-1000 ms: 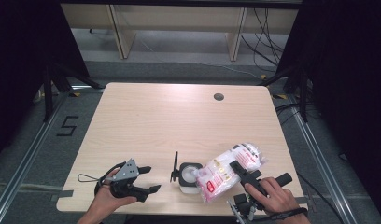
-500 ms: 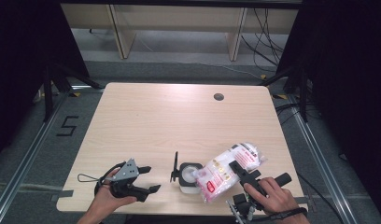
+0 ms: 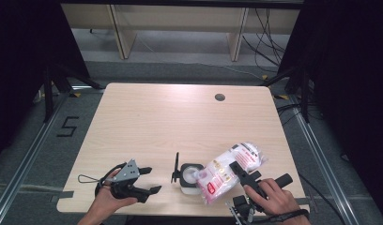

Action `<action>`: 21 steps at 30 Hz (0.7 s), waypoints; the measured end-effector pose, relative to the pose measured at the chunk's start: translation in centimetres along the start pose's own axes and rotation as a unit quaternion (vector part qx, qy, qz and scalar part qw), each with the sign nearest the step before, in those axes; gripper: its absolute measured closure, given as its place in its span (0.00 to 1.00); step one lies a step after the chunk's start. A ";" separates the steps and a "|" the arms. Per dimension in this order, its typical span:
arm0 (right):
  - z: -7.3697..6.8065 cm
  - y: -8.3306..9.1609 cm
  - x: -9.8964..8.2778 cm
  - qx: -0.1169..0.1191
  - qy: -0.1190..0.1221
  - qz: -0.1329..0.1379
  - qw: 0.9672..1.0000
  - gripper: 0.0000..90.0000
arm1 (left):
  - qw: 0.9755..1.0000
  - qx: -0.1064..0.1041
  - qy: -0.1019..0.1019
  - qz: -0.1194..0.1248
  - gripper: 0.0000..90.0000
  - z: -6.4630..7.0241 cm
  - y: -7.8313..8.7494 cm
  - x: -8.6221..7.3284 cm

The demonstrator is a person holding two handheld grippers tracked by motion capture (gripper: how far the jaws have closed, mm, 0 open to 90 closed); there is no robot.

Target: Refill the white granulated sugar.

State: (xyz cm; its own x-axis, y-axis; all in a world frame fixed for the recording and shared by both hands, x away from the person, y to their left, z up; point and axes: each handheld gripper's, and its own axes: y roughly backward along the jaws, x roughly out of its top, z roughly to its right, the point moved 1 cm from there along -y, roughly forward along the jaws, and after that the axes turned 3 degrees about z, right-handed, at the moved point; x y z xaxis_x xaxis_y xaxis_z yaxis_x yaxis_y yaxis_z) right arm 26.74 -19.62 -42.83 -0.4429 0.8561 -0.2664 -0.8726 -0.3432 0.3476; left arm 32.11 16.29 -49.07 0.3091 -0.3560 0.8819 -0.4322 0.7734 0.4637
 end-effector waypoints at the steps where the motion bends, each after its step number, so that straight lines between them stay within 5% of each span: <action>1: 0.0 -0.1 0.0 -0.005 -0.003 0.003 1.000 0.72 | 1.000 0.000 -0.002 -0.002 0.28 0.0 0.0 0.0; 14: 0.3 -0.1 0.2 0.001 0.017 0.003 1.000 0.73 | 1.000 0.001 0.000 -0.004 0.28 0.0 0.1 0.0; 20: 0.1 -0.4 -0.2 0.005 -0.005 0.001 1.000 0.73 | 1.000 0.003 0.005 -0.005 0.28 0.1 0.1 0.0; 21: -0.2 -0.5 -0.2 0.008 -0.027 -0.002 1.000 0.73 | 1.000 0.002 0.003 -0.004 0.28 0.1 0.1 0.0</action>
State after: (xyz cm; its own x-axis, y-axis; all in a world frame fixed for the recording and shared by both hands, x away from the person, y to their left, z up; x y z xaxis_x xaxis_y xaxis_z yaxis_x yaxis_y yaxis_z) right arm 27.20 -19.75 -43.09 -0.4278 0.8769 -0.2194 -0.8703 -0.3340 0.3620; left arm 32.01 16.32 -49.02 0.3170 -0.3598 0.8775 -0.4335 0.7680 0.4715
